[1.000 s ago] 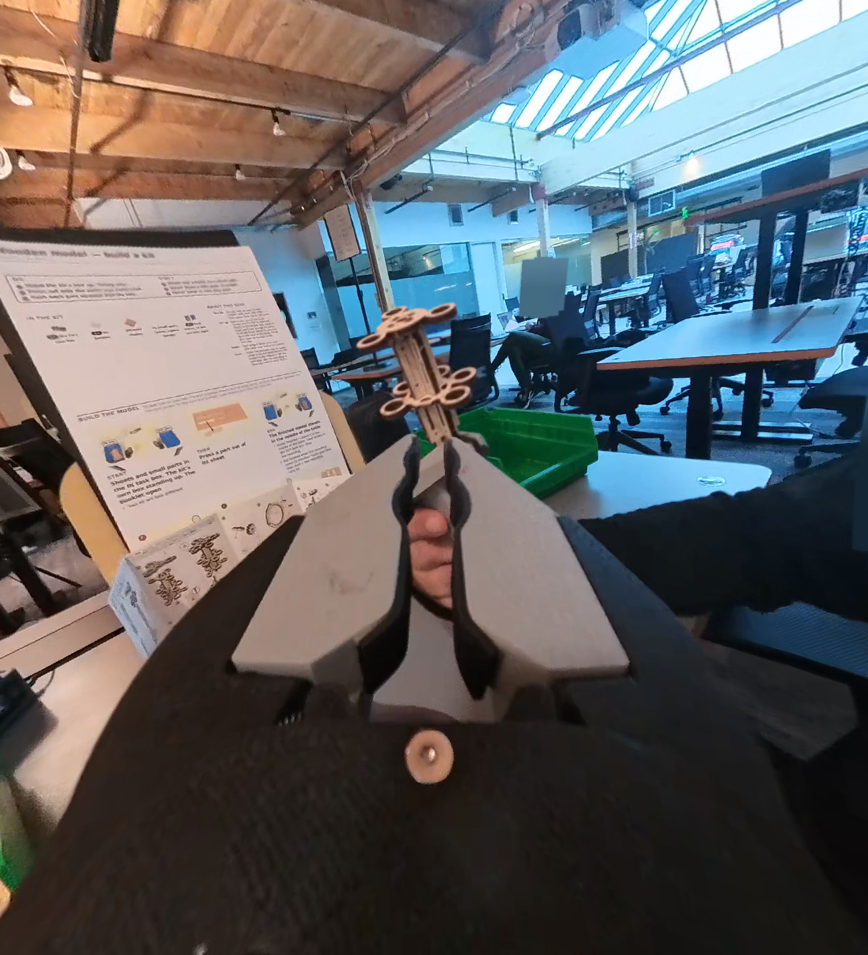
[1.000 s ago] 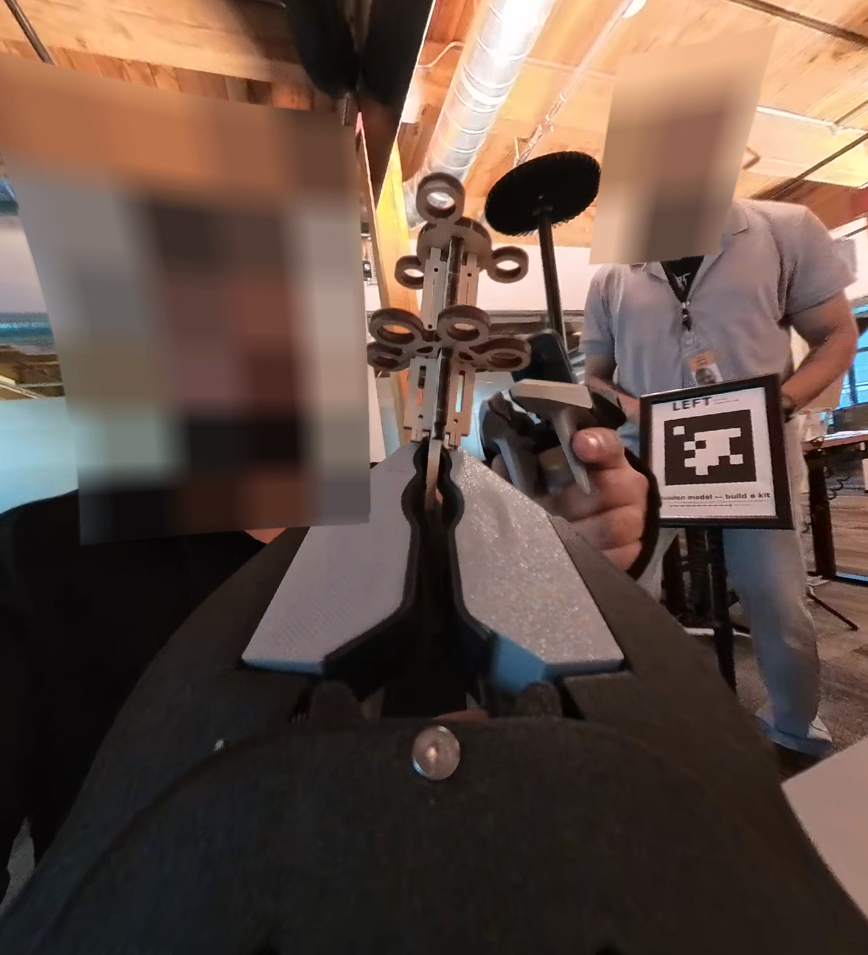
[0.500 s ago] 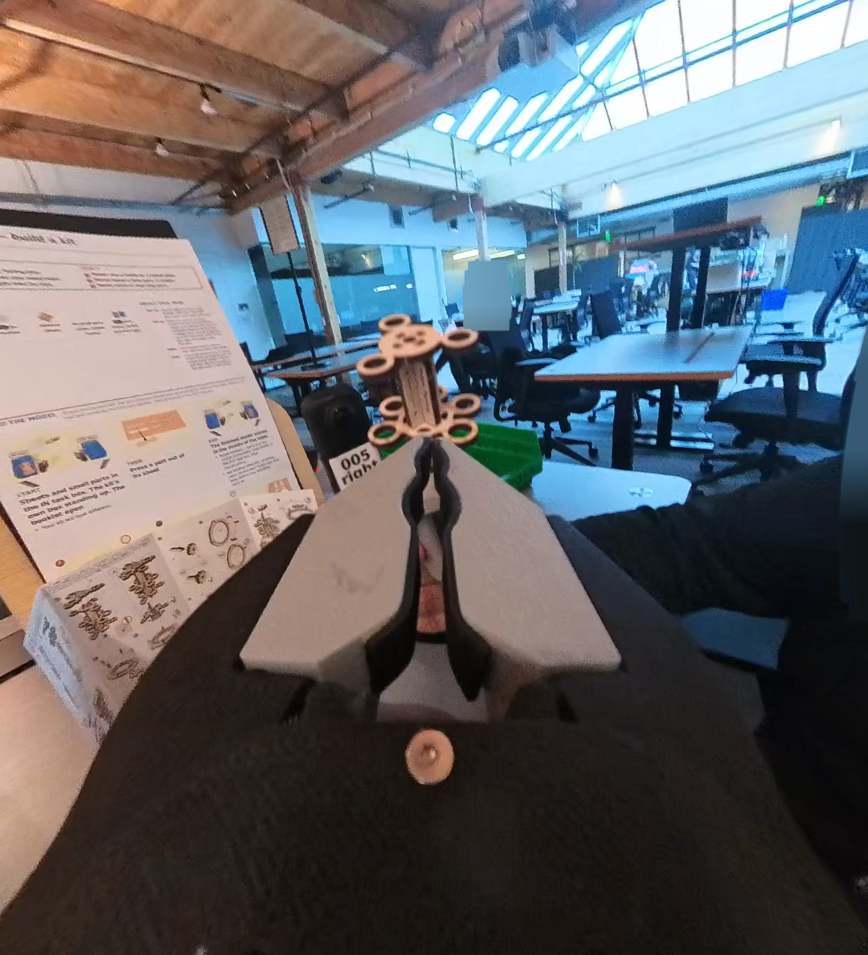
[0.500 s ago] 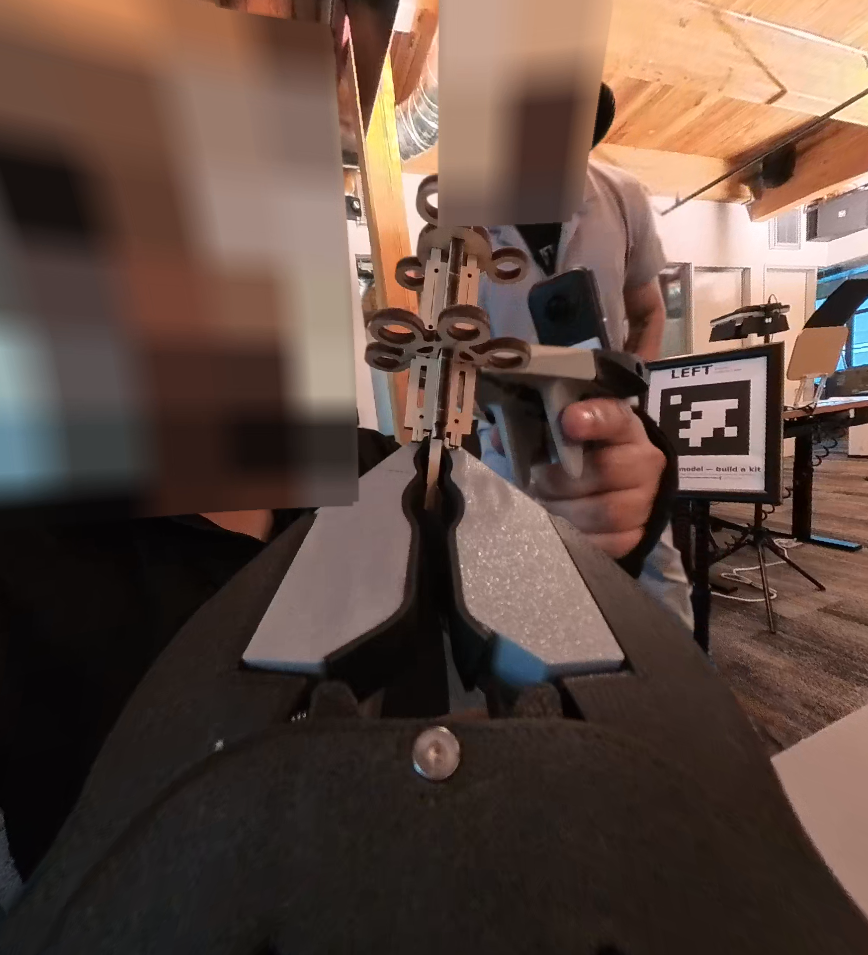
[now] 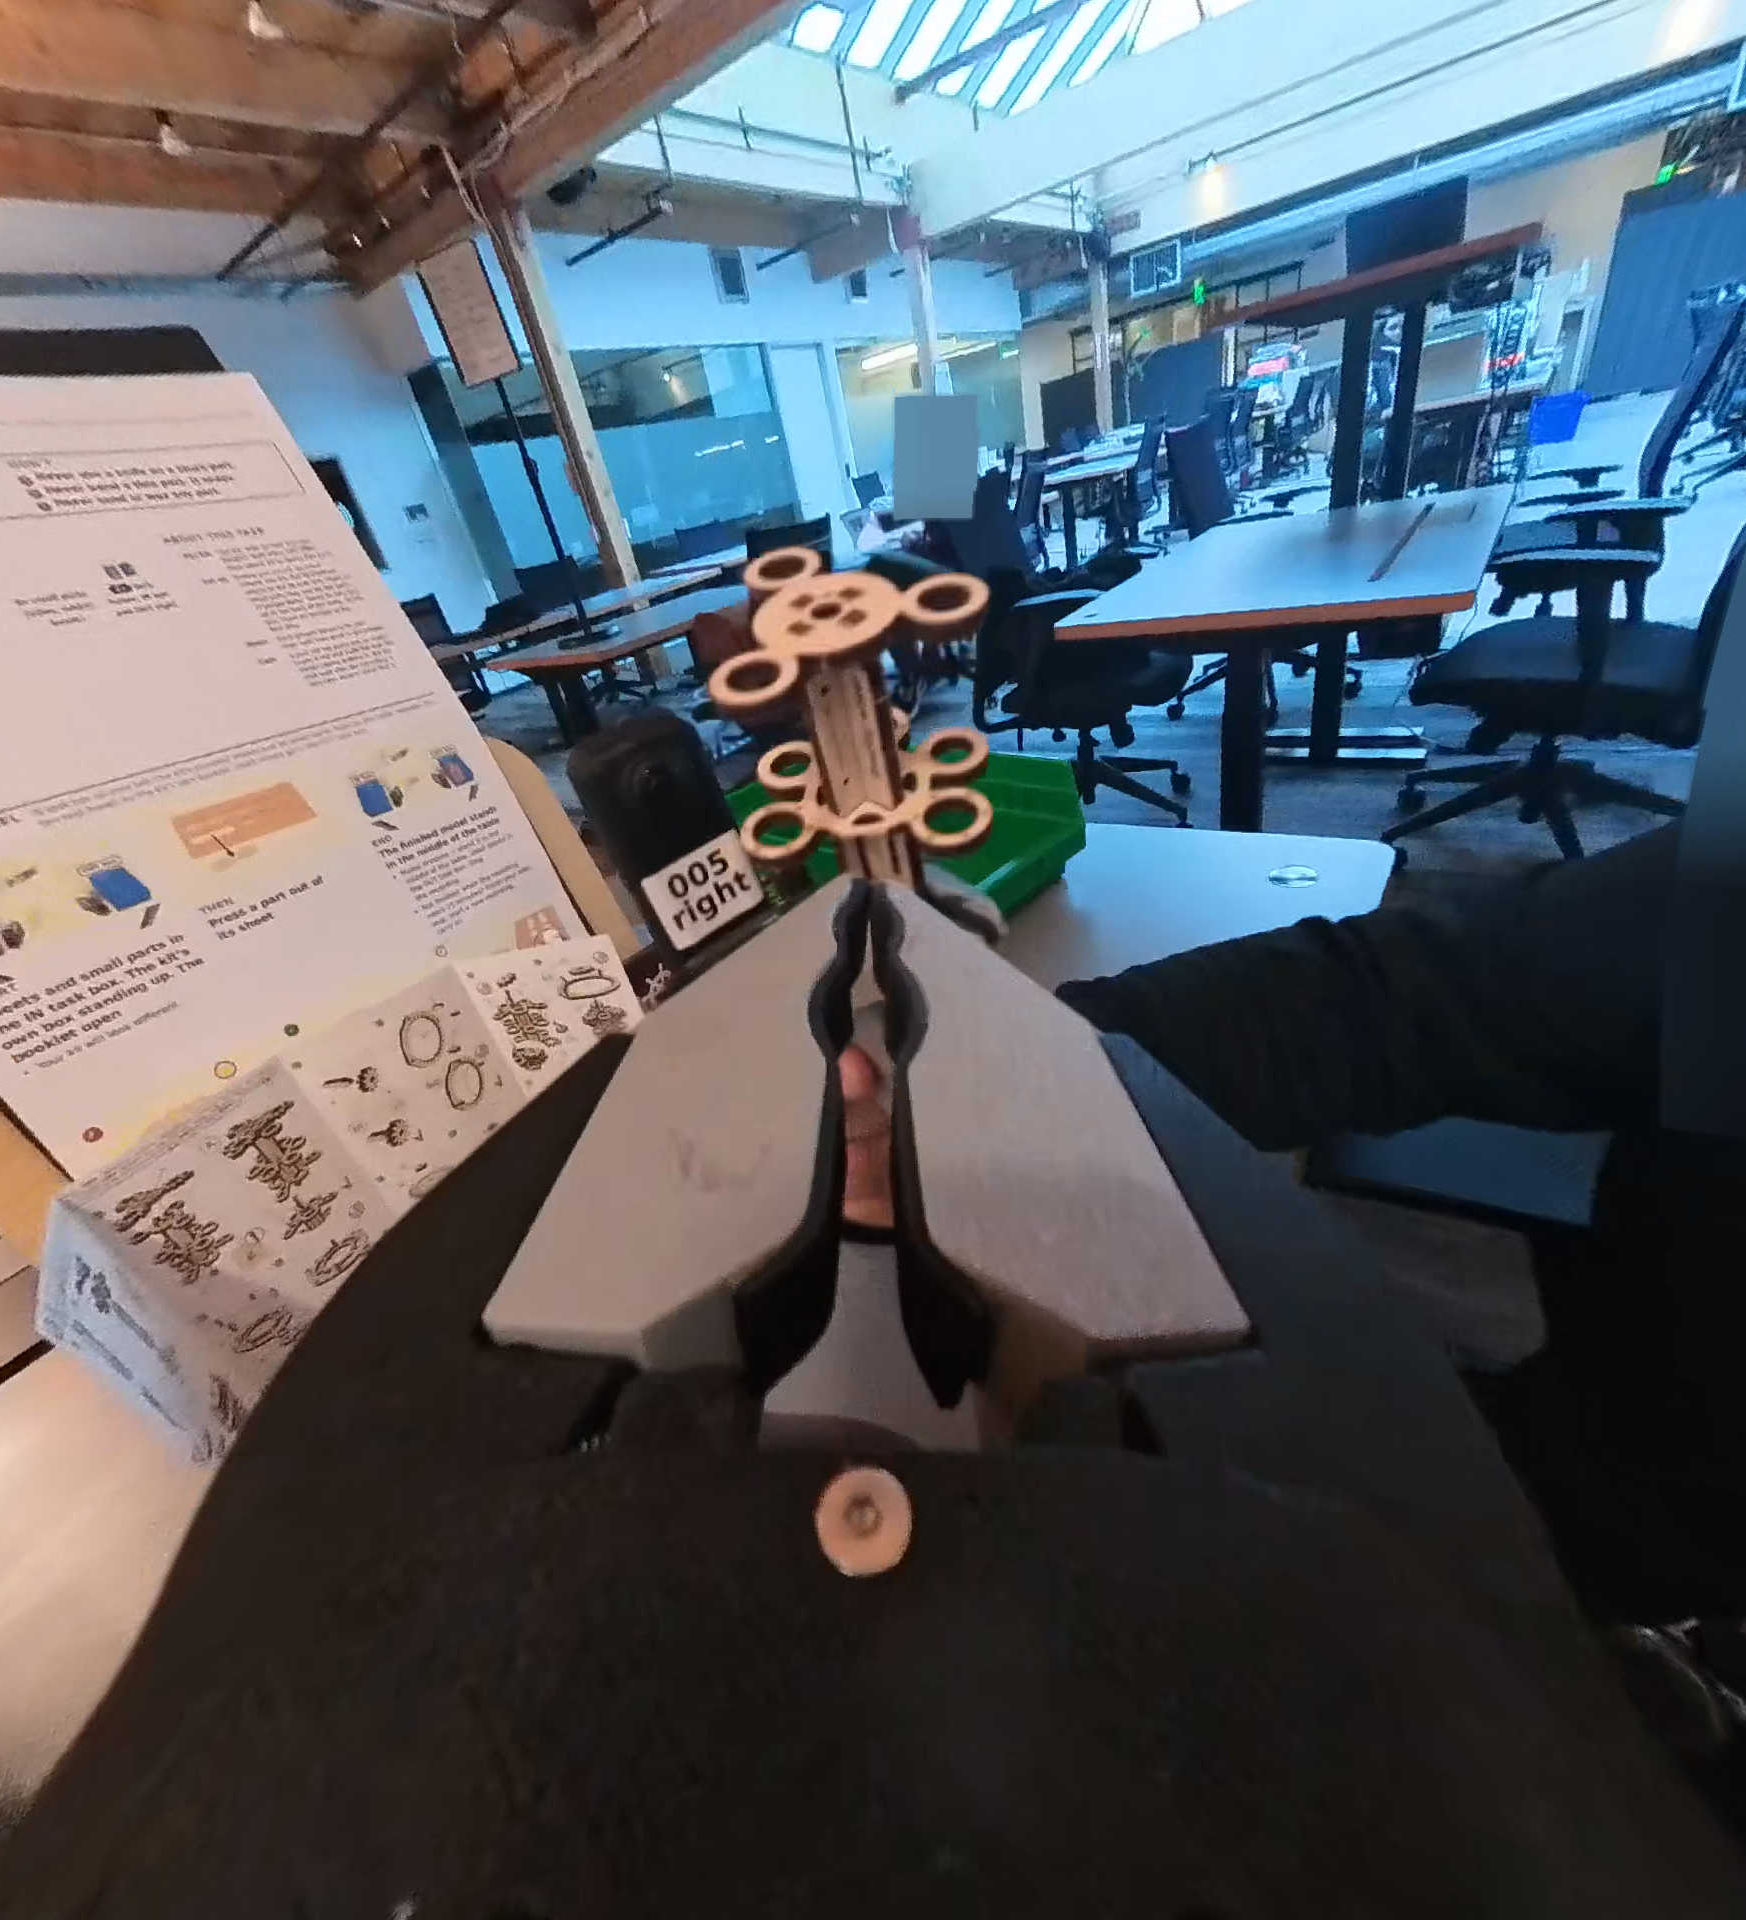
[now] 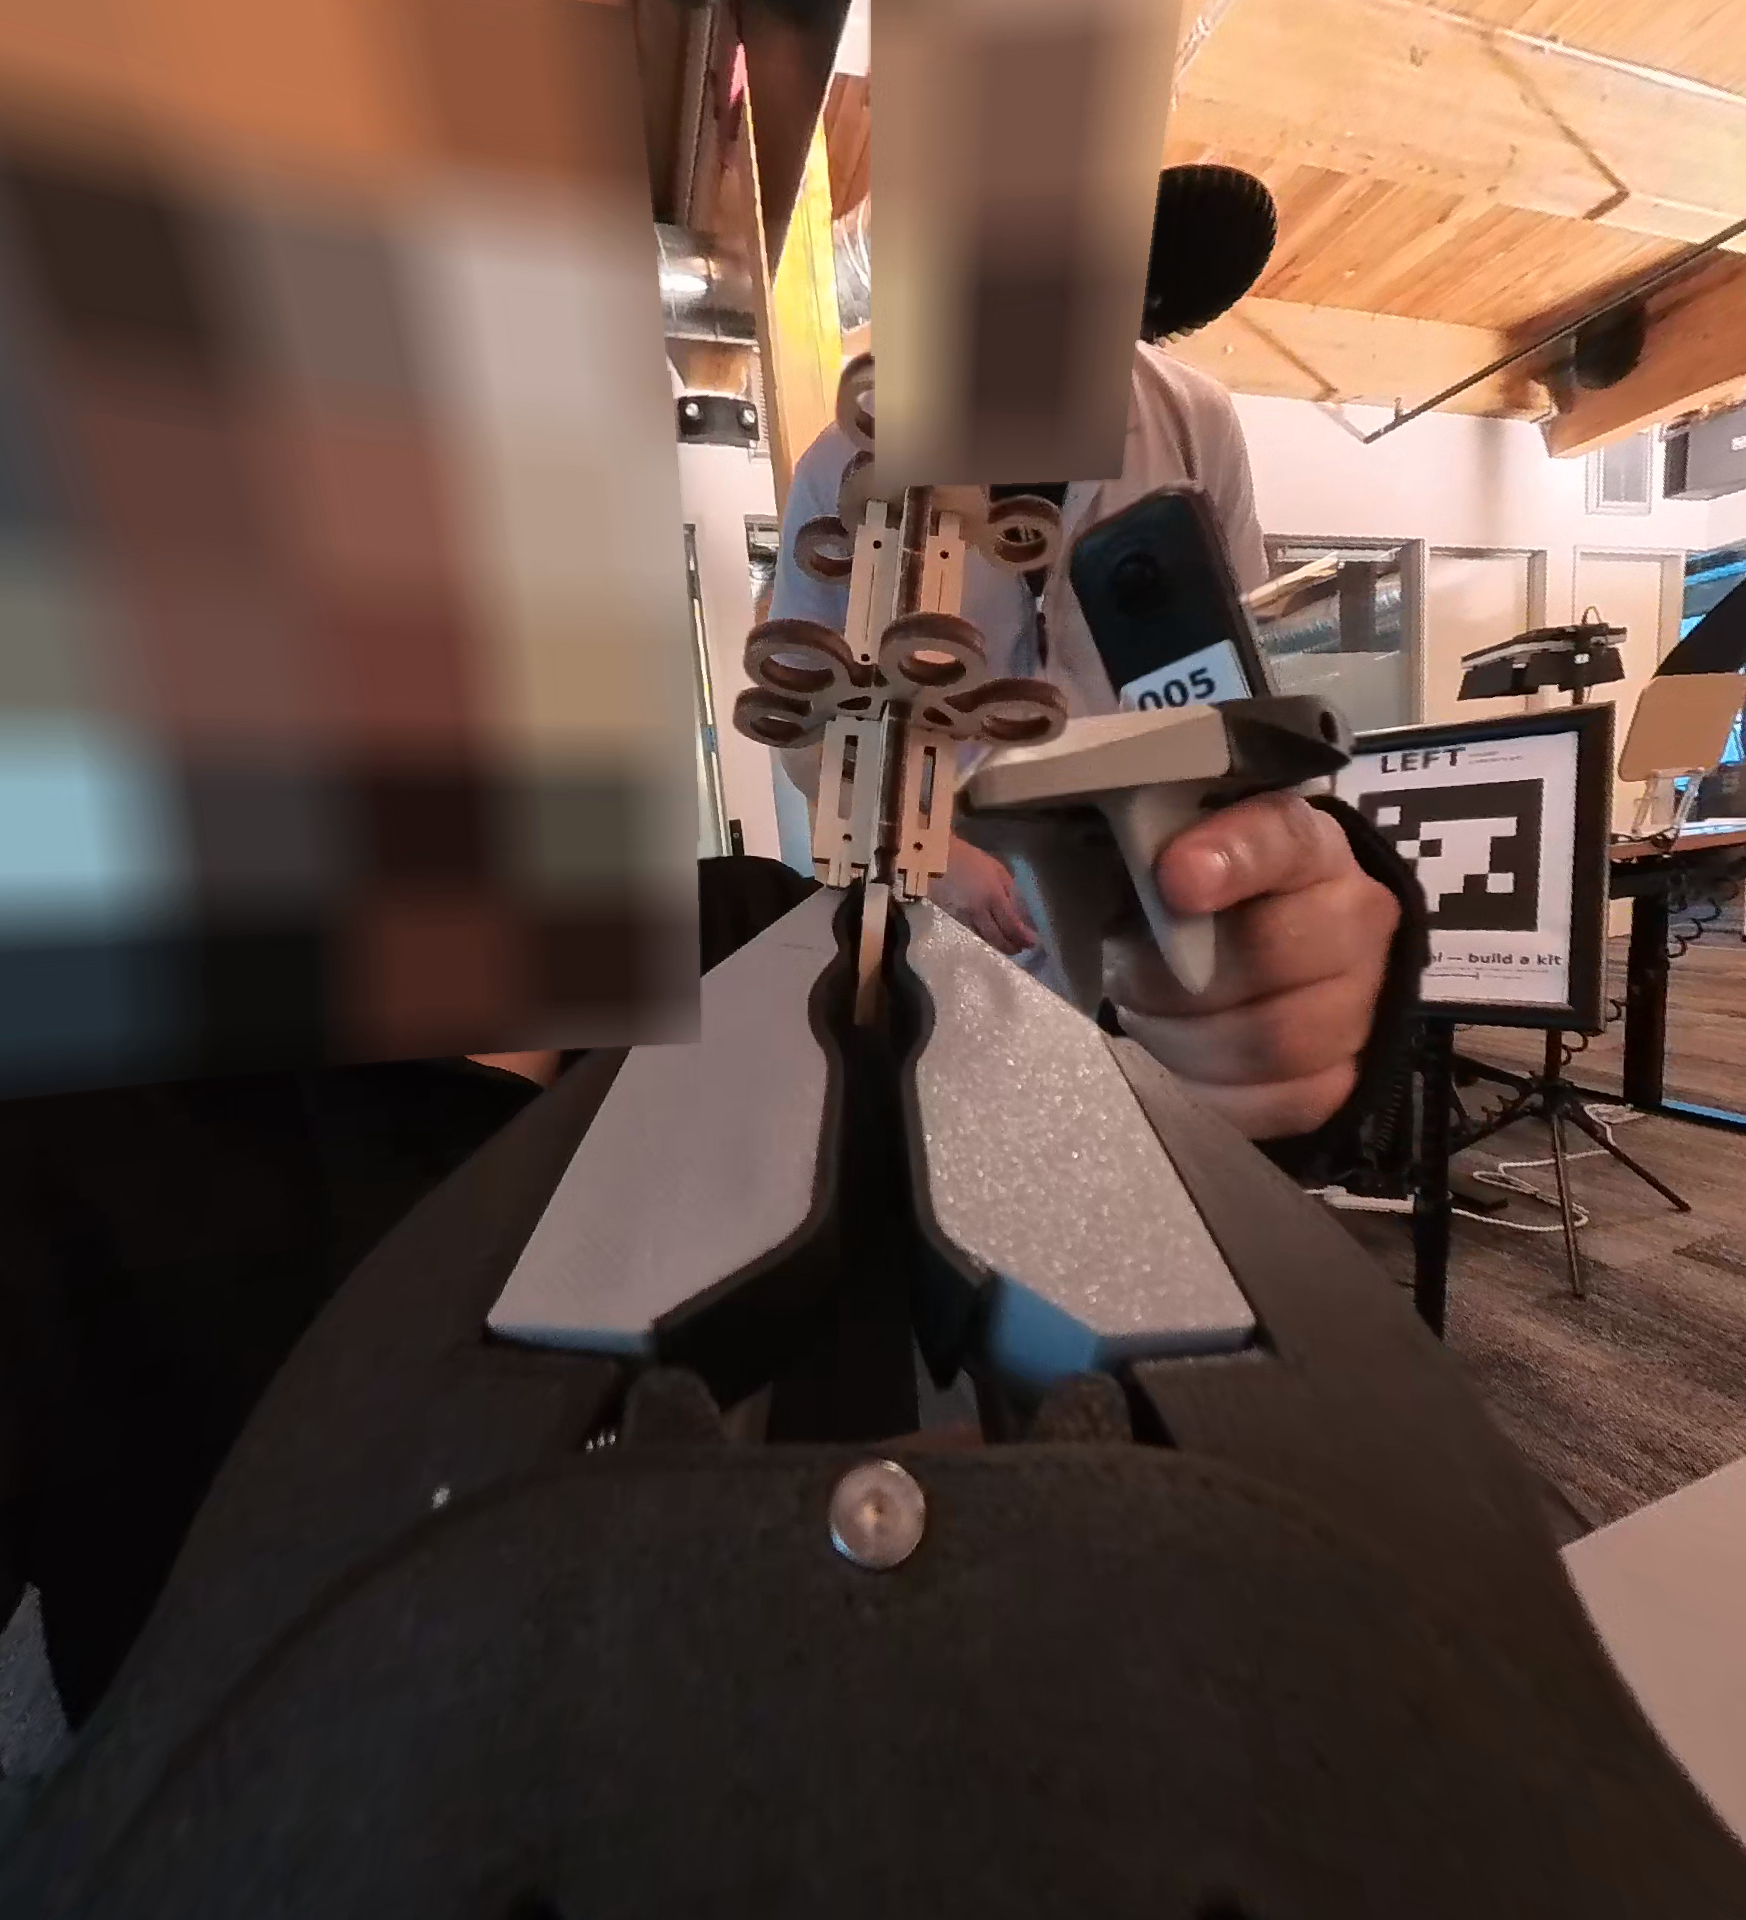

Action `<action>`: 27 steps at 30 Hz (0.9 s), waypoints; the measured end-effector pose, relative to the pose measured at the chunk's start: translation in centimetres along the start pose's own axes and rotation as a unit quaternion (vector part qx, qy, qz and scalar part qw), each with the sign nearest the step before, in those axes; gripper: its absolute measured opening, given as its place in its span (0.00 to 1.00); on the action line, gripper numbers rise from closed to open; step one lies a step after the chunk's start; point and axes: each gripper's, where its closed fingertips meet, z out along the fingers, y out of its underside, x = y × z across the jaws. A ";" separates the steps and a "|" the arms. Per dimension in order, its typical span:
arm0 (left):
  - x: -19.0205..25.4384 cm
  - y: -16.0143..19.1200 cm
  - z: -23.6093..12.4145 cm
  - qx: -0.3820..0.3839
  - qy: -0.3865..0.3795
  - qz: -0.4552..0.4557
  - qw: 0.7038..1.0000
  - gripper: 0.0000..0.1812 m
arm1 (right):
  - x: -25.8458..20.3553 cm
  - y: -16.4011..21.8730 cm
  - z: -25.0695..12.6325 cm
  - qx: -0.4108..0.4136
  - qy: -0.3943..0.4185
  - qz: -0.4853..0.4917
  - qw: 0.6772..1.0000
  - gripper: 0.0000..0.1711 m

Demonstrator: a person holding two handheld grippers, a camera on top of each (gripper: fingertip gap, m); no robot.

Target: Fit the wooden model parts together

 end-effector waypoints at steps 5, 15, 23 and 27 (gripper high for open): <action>0.0 -2.0 -0.7 0.049 0.009 -0.025 0.998 0.00 | 0.0 0.4 0.2 -0.008 0.000 0.001 1.000 0.00; -0.2 -2.1 -0.6 0.055 -0.005 -0.016 0.998 0.00 | 0.1 -0.2 -0.4 0.014 0.001 0.005 1.000 0.00; -1.2 -2.9 -1.2 0.096 -0.022 -0.033 0.995 0.00 | -0.1 -1.0 -0.5 0.026 0.005 -0.004 1.000 0.00; -0.9 -0.4 -0.1 0.018 -0.015 -0.011 1.000 0.00 | 0.0 -1.1 -0.4 0.028 0.008 -0.005 1.000 0.00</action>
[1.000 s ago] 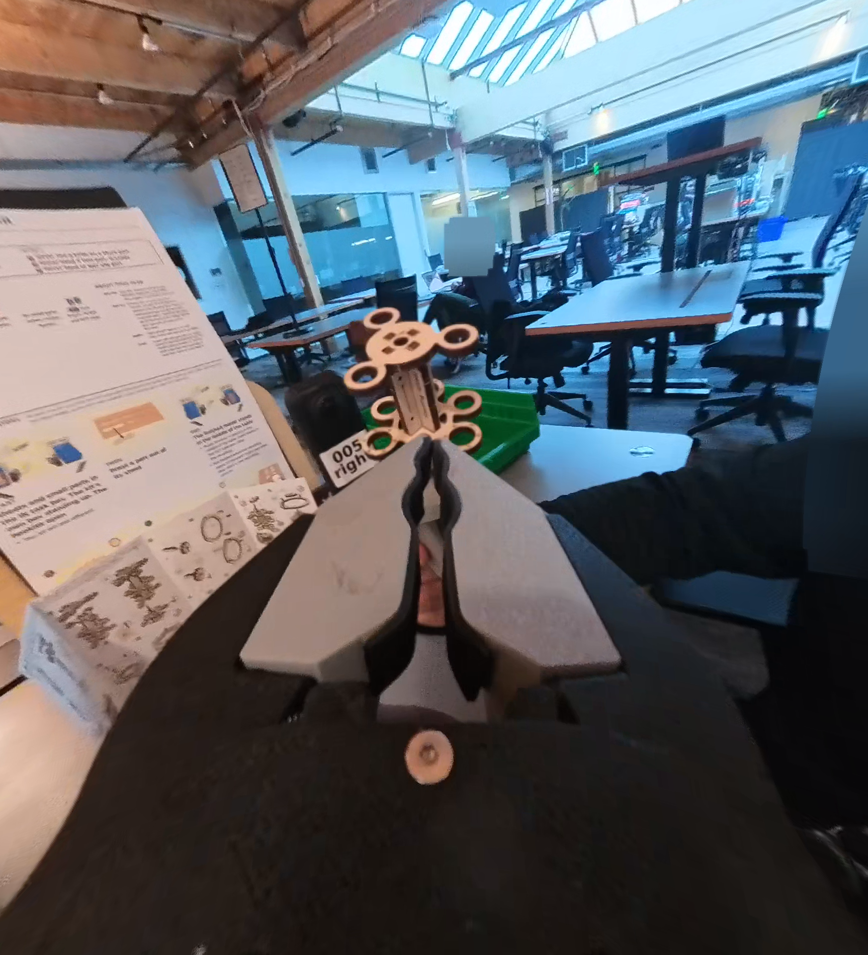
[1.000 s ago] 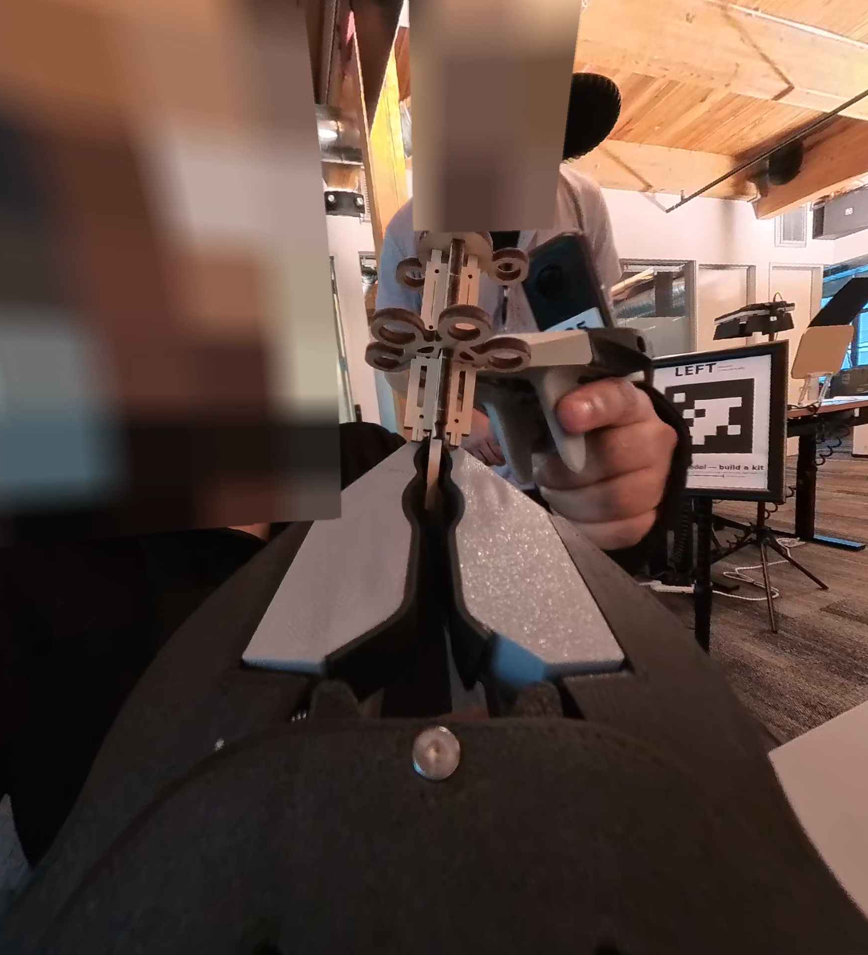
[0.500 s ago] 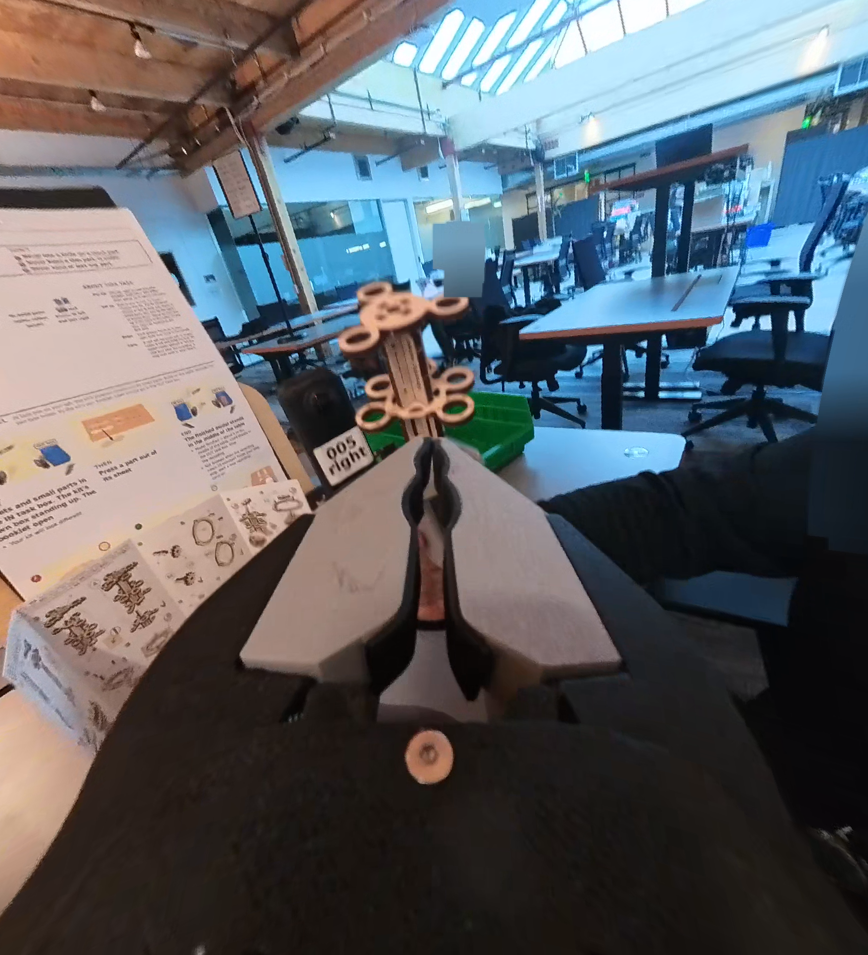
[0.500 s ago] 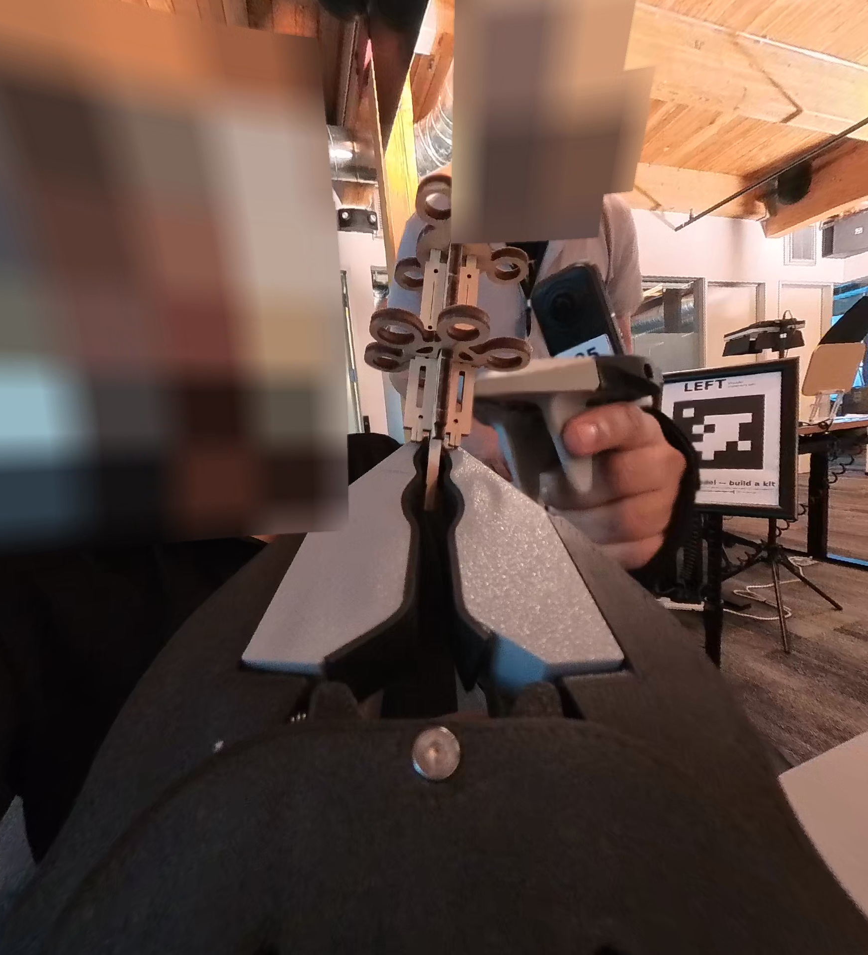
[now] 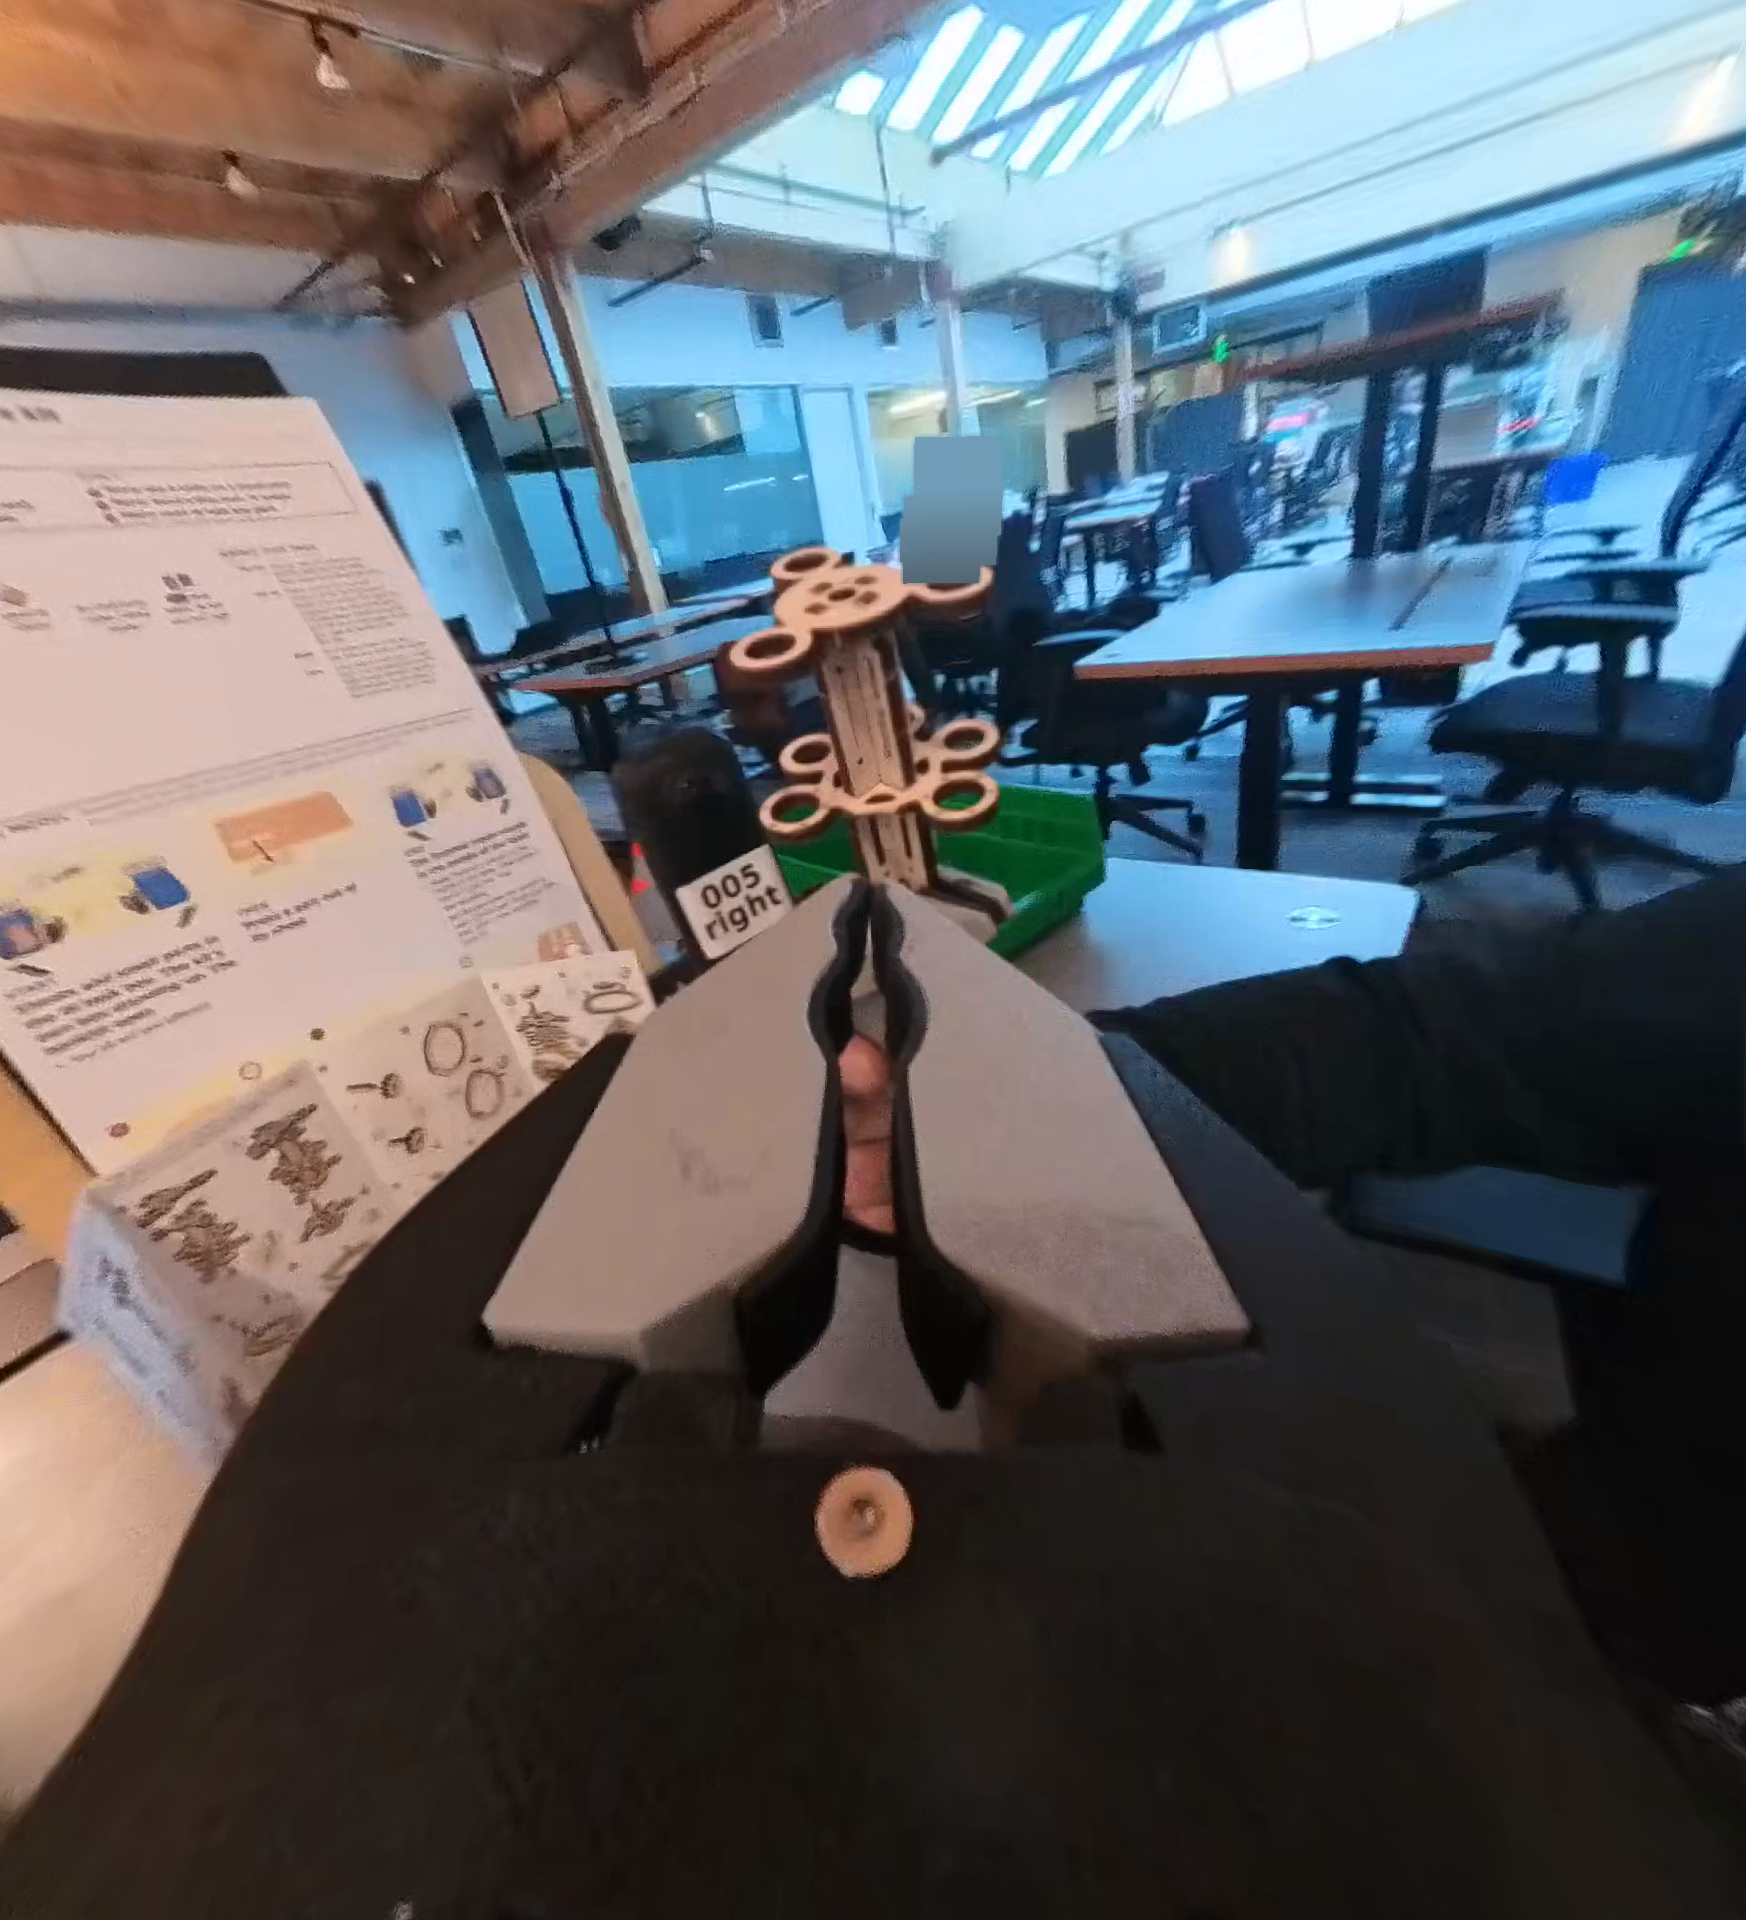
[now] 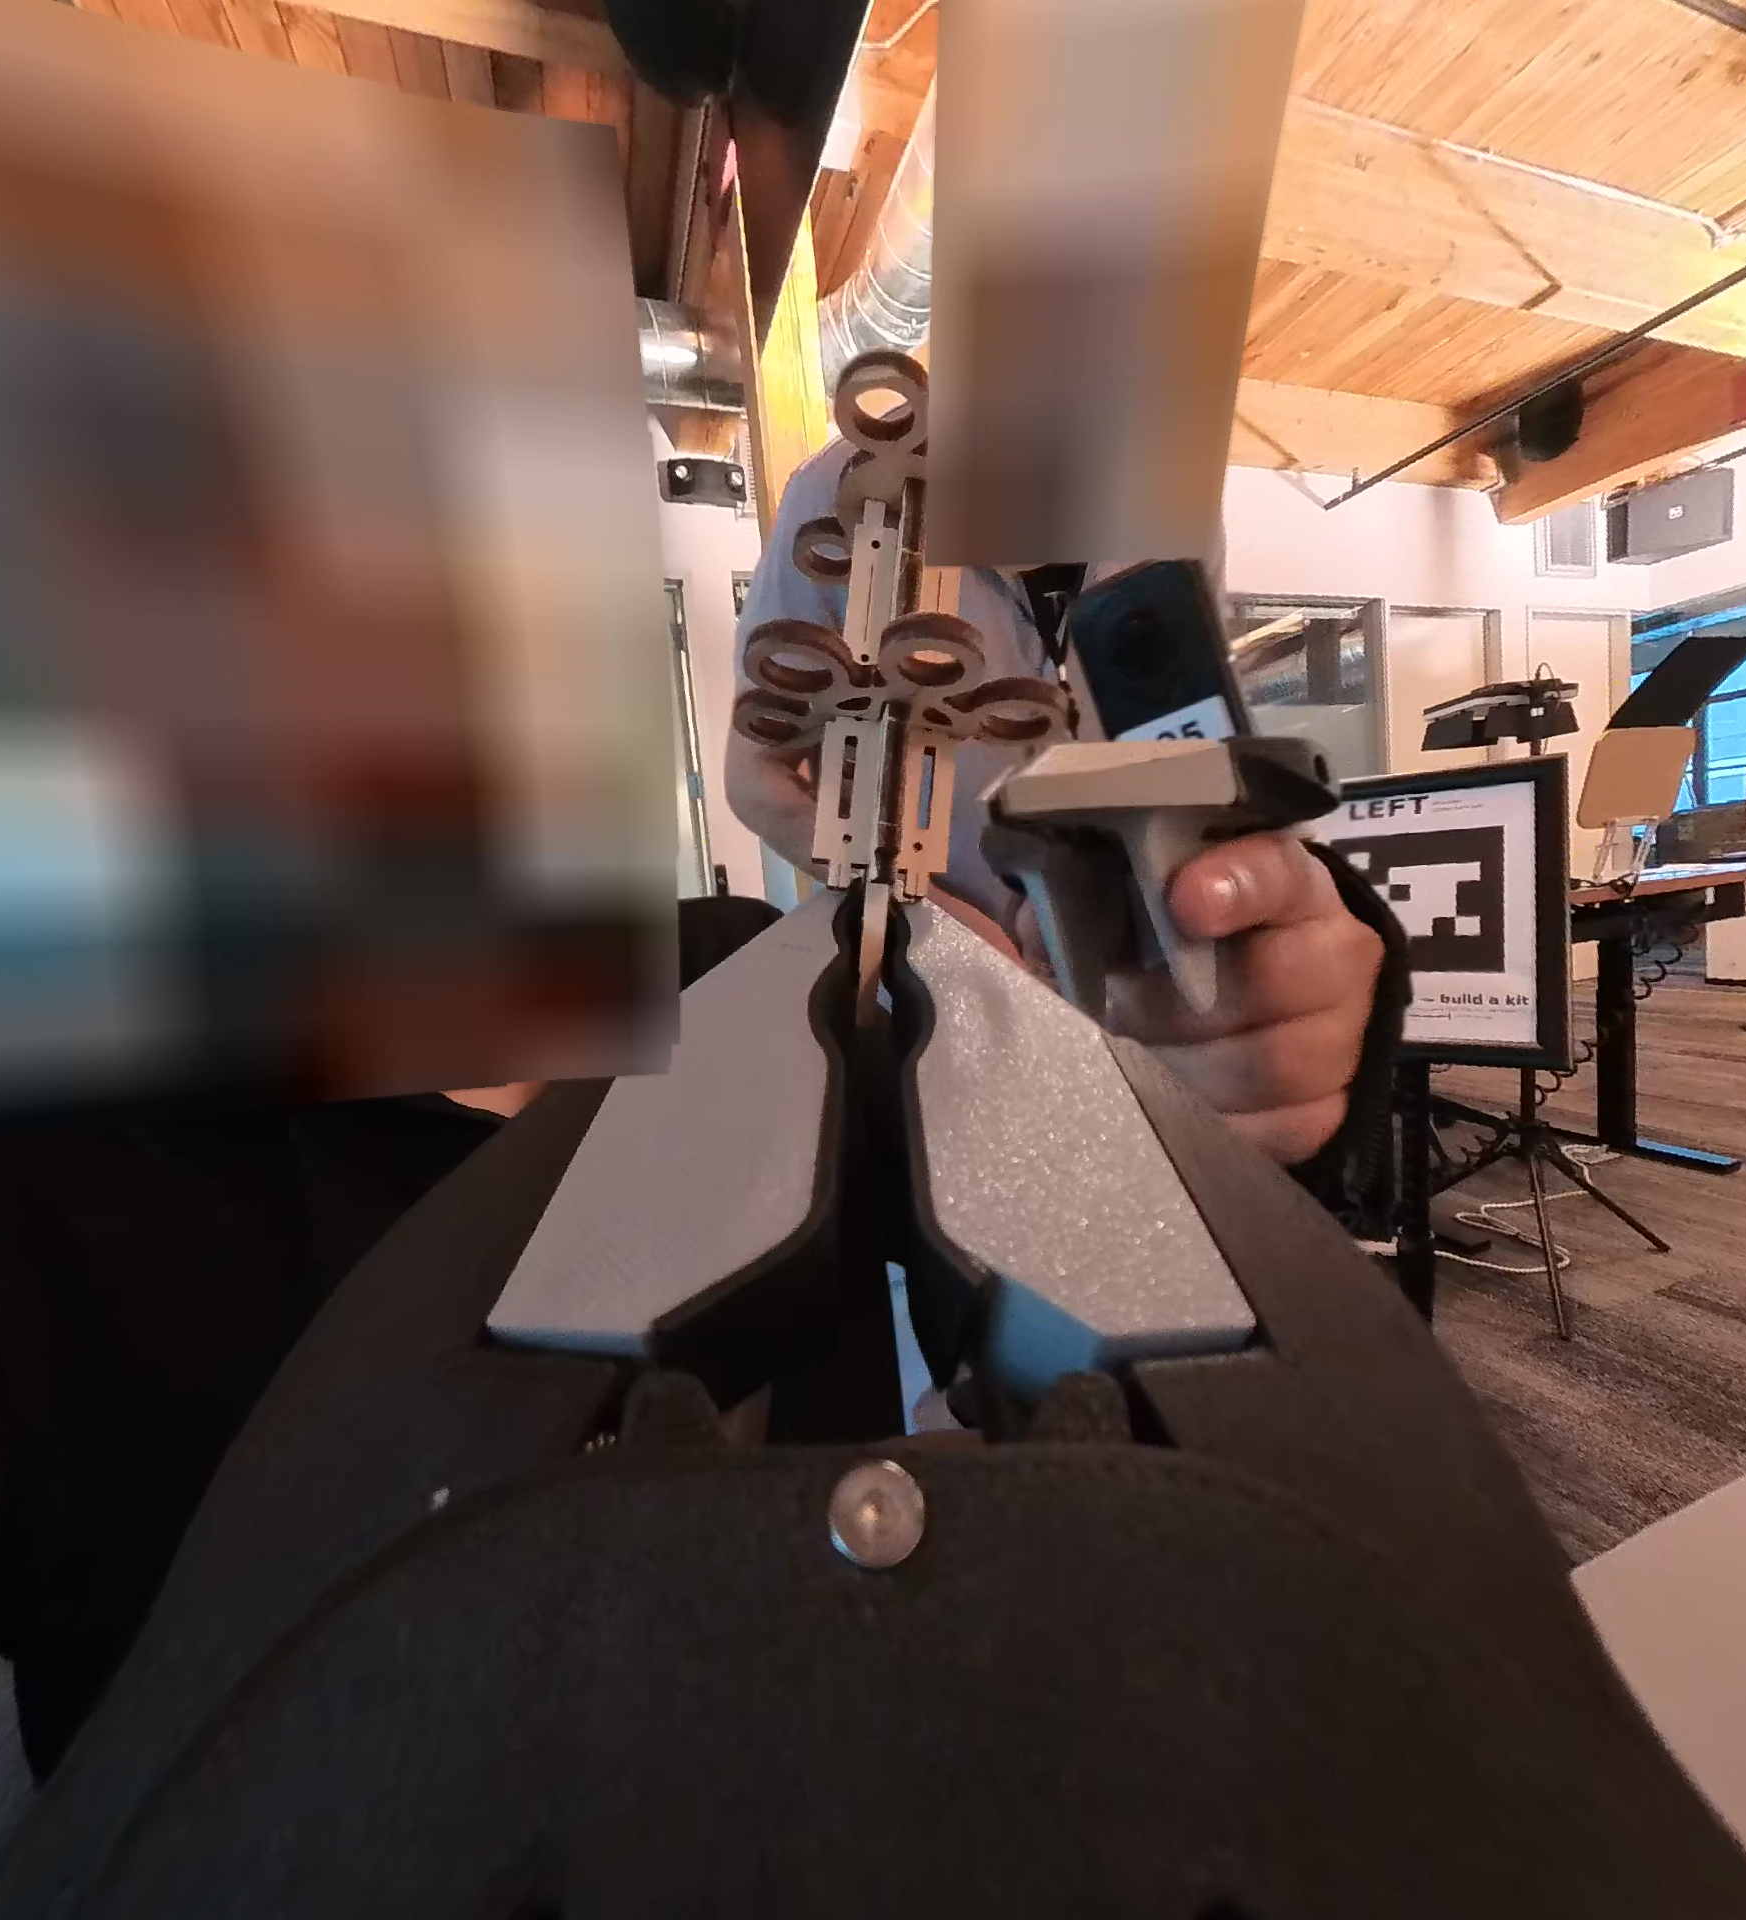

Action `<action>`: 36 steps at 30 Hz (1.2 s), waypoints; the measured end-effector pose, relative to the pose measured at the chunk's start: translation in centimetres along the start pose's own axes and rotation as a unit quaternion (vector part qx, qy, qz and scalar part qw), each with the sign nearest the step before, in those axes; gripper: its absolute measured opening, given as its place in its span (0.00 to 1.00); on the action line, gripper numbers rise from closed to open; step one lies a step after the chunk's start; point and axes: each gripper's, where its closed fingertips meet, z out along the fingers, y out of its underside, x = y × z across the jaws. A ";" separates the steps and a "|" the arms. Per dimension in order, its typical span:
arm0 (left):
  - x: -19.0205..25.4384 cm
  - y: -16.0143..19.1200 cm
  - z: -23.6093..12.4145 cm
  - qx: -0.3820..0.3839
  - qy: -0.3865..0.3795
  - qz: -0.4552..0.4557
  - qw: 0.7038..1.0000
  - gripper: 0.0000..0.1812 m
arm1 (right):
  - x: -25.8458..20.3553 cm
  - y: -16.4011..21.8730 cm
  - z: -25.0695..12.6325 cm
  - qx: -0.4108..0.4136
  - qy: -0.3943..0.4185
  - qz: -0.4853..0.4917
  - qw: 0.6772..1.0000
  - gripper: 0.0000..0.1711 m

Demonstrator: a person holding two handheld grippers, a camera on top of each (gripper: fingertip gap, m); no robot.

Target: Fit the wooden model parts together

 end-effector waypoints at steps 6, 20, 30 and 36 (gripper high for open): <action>0.4 -0.8 0.1 0.011 0.018 -0.019 1.000 0.00 | 0.1 -0.1 -0.1 0.001 0.008 -0.002 1.000 0.00; 0.0 -1.8 0.4 0.044 0.019 -0.045 0.998 0.00 | 0.4 0.1 -0.4 -0.002 0.012 0.002 1.000 0.00; 0.3 -0.5 0.4 0.016 0.018 -0.030 0.999 0.00 | 0.1 -0.6 -0.8 0.017 0.006 -0.001 1.000 0.00; 0.4 -1.1 0.1 0.023 0.016 -0.031 0.999 0.00 | 0.3 -0.4 -0.9 0.017 0.010 0.003 1.000 0.00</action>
